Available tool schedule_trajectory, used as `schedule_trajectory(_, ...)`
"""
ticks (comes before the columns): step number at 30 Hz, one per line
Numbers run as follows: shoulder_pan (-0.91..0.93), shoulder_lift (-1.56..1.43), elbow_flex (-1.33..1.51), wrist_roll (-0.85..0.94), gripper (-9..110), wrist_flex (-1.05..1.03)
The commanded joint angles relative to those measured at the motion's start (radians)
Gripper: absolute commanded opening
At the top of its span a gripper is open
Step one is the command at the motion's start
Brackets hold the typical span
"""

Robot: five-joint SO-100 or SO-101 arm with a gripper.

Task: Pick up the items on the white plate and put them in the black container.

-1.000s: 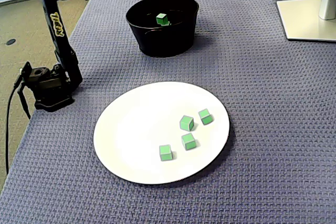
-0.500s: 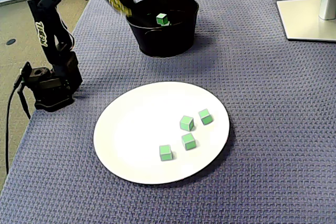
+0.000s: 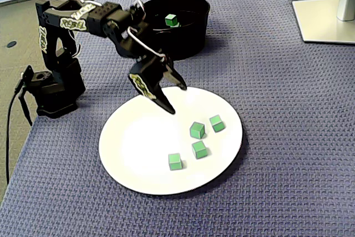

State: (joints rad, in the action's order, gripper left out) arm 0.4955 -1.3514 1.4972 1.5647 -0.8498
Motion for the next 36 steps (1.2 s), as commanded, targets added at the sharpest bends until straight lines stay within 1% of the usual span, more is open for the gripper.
schedule_trajectory(1, 0.015, 0.012, 0.034, 0.021, 30, 0.094)
schedule_trajectory(7, -0.002, 0.067, -0.02, -0.012, 30, 0.066)
schedule_trajectory(13, -0.014, 0.117, -0.054, -0.051, 28, 0.115)
schedule_trajectory(20, -0.015, 0.127, -0.009, -0.071, 27, 0.276)
schedule_trajectory(25, -0.011, 0.144, 0.0, -0.075, 26, 0.305)
schedule_trajectory(31, -0.002, 0.17, 0.087, -0.069, 26, 0.437)
schedule_trajectory(36, -0.003, 0.176, 0.118, -0.064, 26, 0.449)
